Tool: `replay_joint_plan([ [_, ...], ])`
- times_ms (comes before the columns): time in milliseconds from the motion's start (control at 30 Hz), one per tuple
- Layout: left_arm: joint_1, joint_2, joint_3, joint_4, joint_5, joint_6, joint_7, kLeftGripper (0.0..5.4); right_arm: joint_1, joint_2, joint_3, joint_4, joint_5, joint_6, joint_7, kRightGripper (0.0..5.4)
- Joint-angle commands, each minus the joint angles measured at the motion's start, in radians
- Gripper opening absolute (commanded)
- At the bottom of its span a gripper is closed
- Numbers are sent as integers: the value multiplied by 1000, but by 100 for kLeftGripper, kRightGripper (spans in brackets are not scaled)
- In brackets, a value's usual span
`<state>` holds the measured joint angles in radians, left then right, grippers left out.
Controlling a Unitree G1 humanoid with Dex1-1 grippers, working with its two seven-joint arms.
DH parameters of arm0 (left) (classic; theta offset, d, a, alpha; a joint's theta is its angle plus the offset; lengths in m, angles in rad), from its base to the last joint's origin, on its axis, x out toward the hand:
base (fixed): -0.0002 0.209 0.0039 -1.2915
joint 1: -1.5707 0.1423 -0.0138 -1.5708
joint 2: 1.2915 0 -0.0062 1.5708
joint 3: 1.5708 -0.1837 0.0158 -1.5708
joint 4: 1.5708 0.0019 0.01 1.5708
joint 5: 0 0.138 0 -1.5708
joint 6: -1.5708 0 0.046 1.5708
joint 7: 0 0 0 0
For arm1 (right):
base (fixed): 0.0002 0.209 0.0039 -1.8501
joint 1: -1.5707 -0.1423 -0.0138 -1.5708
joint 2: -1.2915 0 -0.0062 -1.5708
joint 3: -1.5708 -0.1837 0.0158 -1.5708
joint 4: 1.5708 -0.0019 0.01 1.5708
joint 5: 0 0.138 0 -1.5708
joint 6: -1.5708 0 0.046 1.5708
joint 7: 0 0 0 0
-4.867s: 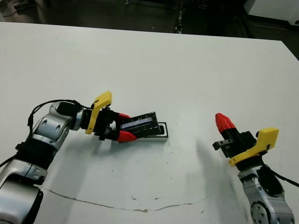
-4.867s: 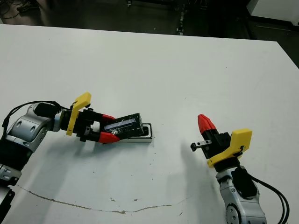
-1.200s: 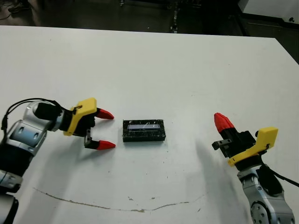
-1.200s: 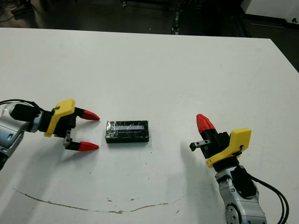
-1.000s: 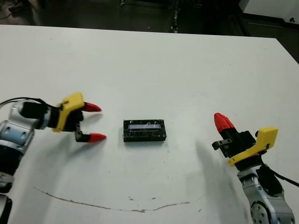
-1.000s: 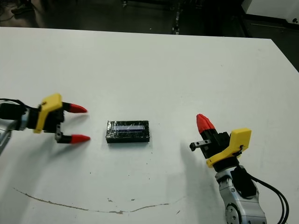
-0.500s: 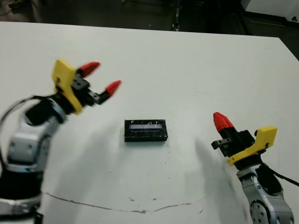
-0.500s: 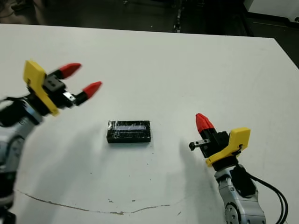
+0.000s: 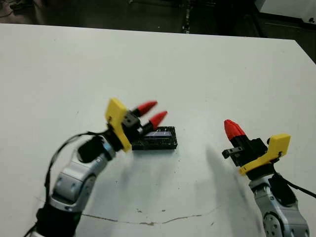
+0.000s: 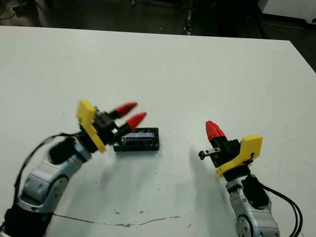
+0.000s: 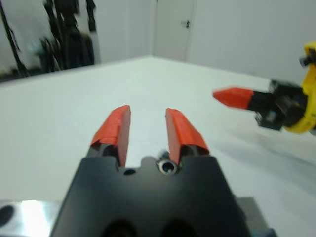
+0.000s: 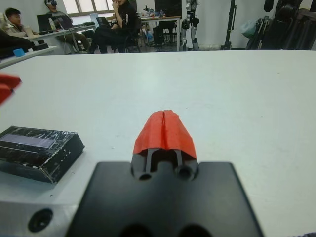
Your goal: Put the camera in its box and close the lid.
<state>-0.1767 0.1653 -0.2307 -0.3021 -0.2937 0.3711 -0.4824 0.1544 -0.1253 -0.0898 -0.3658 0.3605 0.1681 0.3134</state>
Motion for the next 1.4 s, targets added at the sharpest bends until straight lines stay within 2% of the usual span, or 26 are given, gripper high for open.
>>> replay_joint_plan([
  [33,16,0,-31,37,37,21,18,96,9,-2,-3,2,-4,-6,-9,0],
  [233,16,-4,-59,58,61,112,57,2,8,0,-3,5,-3,-10,-5,0],
  [367,17,-5,-70,74,66,183,72,2,7,-1,-4,9,2,-14,3,0],
  [633,22,-48,-25,91,2,296,99,2,6,-4,-5,4,7,-8,3,0],
  [833,31,-43,-6,44,-42,349,102,2,4,-5,-5,-3,12,9,-3,0],
  [933,45,-29,17,-27,-71,365,101,2,2,-6,-4,-3,8,4,-2,0],
  [1067,73,-8,65,-120,-86,297,87,2,4,-4,-3,-3,4,-3,-4,0],
  [1200,92,-10,157,-167,-115,207,93,2,3,-4,-3,-6,2,0,-6,0],
  [1267,103,-5,199,-189,-98,150,116,2,2,-4,-4,-4,-2,-5,-8,0],
  [1400,127,-7,281,-166,-36,-71,141,2,-6,-4,-12,-5,11,0,-6,0],
])
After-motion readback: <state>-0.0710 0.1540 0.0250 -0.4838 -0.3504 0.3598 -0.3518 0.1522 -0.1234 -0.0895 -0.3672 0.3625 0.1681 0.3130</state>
